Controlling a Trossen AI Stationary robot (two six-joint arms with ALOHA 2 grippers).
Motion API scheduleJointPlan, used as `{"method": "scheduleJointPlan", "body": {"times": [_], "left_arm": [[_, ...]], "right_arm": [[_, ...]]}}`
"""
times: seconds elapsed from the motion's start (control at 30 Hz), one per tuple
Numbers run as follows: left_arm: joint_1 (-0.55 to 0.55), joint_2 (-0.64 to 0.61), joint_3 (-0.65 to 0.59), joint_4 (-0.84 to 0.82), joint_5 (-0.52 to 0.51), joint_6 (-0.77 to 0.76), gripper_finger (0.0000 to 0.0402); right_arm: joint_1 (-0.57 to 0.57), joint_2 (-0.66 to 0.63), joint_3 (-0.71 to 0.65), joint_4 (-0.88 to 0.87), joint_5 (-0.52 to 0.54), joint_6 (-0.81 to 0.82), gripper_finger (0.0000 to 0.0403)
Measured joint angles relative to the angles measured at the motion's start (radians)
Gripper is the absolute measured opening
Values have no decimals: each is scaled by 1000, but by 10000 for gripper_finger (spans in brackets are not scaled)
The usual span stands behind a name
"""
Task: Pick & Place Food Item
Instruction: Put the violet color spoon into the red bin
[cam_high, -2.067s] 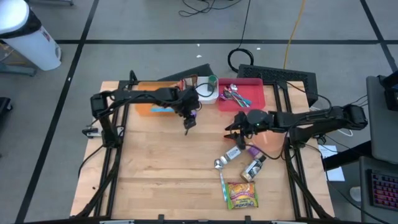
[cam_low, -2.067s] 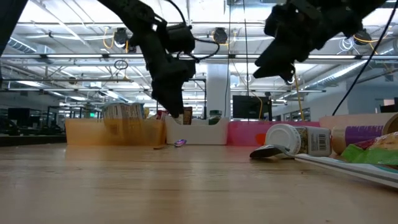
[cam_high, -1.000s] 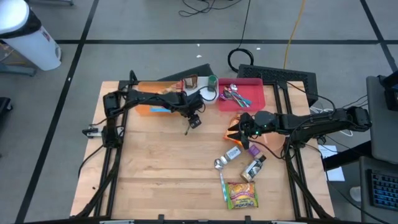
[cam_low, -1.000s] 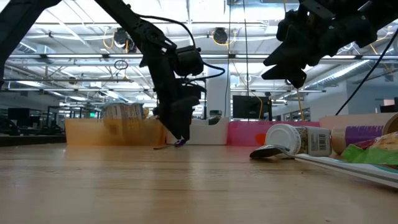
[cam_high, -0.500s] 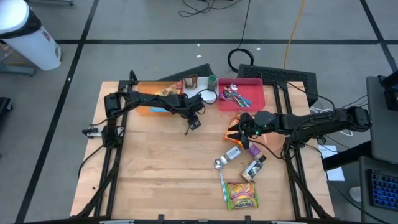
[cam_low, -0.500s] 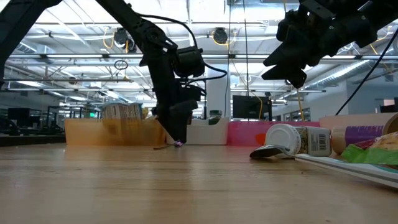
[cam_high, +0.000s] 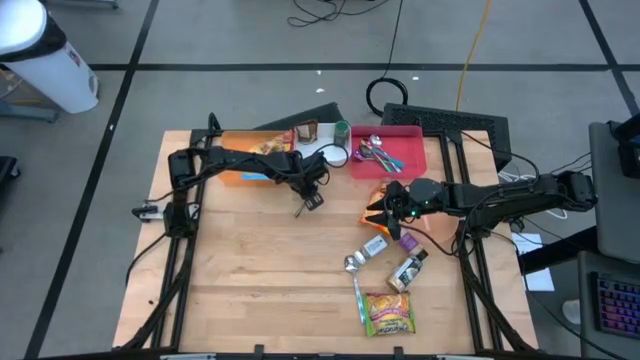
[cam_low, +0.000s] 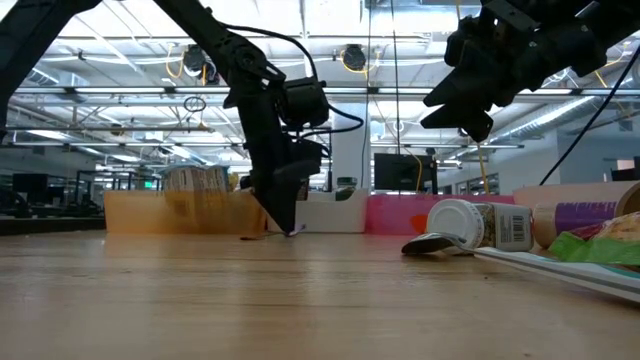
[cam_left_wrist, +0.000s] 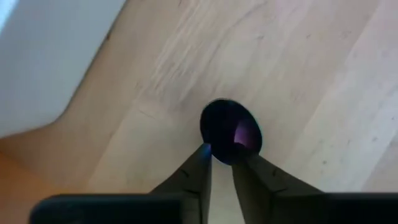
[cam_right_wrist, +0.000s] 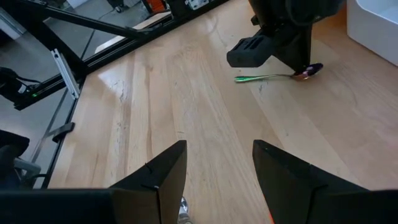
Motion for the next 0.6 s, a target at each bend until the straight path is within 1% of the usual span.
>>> {"method": "scheduleJointPlan", "body": {"times": [0.2,0.23,0.47,0.6], "left_arm": [[0,0,0,1,59,-27,10],[0,0,0,0,69,-29,6],[0,-2,2,2,103,-50,4],[0,-2,15,0,106,-85,20]], "right_arm": [[0,0,0,0,0,0,176],[0,0,0,0,0,0,176],[0,0,0,0,0,-1,176],[1,0,0,0,-2,-2,176]]}}
